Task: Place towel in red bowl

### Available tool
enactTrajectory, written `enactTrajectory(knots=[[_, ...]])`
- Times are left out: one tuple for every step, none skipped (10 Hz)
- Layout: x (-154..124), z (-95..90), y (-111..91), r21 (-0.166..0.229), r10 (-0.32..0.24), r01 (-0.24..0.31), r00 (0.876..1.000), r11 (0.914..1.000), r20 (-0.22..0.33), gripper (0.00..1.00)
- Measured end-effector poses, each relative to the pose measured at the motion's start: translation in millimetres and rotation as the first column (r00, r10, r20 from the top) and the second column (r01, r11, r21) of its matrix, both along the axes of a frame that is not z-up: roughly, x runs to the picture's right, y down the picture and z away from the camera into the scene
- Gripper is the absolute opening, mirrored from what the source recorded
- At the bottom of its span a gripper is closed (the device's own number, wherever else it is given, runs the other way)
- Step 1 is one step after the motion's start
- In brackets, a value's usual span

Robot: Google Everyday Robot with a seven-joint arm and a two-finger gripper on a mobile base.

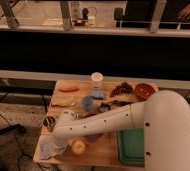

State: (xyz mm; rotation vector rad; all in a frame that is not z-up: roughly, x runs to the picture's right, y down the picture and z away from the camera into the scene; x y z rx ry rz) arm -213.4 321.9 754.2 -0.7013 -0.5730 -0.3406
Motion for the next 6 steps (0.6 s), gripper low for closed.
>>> enactTrajectory(knots=[[3,-1.2,-3,0.016,-0.004,0.004,1.0,0.9999,-0.002,0.0],[3,-9.6,-12,0.027,0.009,-0.009,1.0,0.9996,0.001,0.0],[2,-20.0,-22,0.038,0.019,-0.02,1.0,0.9991,0.004,0.0],[3,-28.3,-30,0.049,0.028,-0.028,1.0,0.9984,0.005,0.0],[5,-40.8,-43,0.065,0.04,-0.04,0.999,0.9971,0.003,0.0],[6,-51.2,-54,0.083,0.049,-0.049,0.999,0.9954,0.002,0.0]])
